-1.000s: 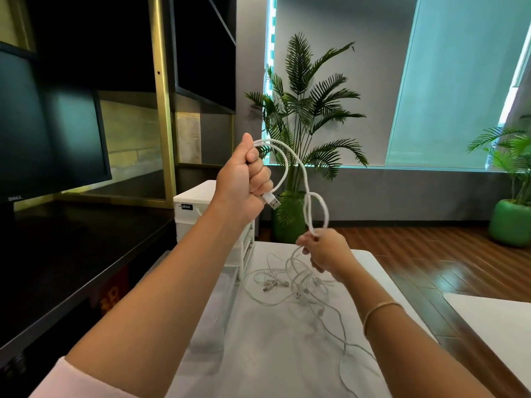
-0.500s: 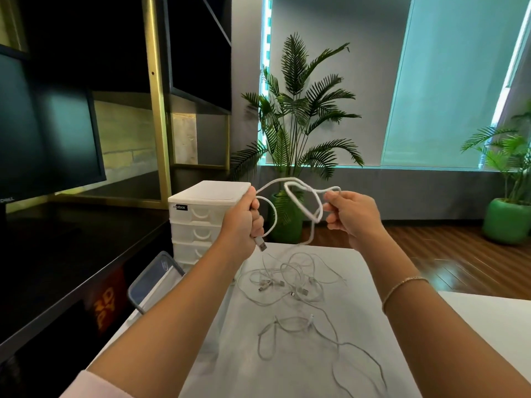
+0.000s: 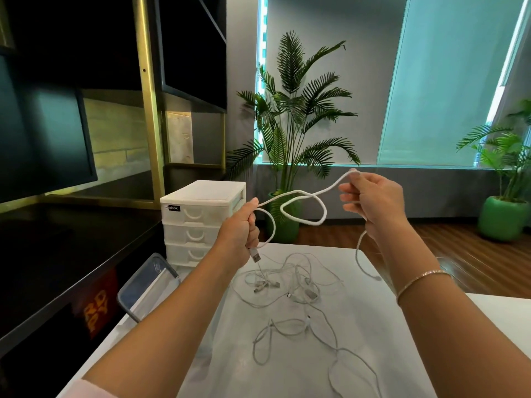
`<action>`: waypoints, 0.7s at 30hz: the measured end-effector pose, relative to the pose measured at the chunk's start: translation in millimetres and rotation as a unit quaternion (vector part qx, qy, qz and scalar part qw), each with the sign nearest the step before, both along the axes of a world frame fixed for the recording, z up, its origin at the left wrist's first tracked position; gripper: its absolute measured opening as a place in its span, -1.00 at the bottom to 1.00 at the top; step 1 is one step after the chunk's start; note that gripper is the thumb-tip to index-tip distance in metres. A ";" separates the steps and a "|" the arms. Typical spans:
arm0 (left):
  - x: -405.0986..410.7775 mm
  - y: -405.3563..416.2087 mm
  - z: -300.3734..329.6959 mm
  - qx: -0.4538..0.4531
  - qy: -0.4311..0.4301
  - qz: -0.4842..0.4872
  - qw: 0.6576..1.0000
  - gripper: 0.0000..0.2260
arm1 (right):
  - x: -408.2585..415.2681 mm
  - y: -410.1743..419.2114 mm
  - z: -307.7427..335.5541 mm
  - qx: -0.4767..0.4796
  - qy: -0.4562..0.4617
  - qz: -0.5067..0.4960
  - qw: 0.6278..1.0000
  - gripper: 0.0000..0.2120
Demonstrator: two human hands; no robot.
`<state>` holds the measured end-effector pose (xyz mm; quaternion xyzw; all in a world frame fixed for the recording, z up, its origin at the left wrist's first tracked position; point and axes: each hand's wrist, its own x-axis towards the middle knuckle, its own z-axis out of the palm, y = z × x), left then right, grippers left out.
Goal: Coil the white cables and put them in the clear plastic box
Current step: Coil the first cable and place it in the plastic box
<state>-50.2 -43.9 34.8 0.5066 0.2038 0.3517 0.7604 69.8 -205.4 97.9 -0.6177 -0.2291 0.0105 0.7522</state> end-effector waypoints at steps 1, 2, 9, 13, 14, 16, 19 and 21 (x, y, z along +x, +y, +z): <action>0.0 0.1 -0.1 0.003 0.004 -0.006 1.000 -0.52 | 3.1 0.6 0.2 -0.007 -0.003 -0.013 1.000 -0.89; -0.2 0.0 -0.7 0.007 0.007 -0.016 1.000 -0.52 | 6.7 1.1 -1.1 -0.021 -0.002 -0.026 0.999 -0.89; -5.0 0.9 -12.1 -0.030 -0.012 -0.157 0.987 -0.65 | 37.8 -6.8 -49.4 -0.112 0.131 -0.056 0.983 -0.77; -3.0 1.1 -22.2 -0.060 -0.035 -0.211 0.975 -0.70 | 41.4 -7.6 -74.7 -0.260 0.141 -0.098 0.950 -0.76; -1.7 0.2 -24.9 -0.054 -0.031 -0.219 0.974 -0.70 | 37.3 -7.9 -77.6 -0.333 0.129 -0.109 0.928 -0.78; 1.0 -3.2 -29.2 -0.033 -0.016 -0.230 0.973 -0.71 | 26.0 -6.8 -80.6 -0.447 0.069 -0.147 0.880 -0.76; 3.8 -9.0 -34.2 0.003 0.003 -0.244 0.970 -0.71 | 8.2 -0.6 -80.7 -0.419 -0.082 -0.175 0.887 -0.63; 5.7 -12.0 -38.5 0.021 0.012 -0.254 0.967 -0.69 | -2.0 9.3 -79.7 -0.383 -0.196 -0.120 0.895 -0.59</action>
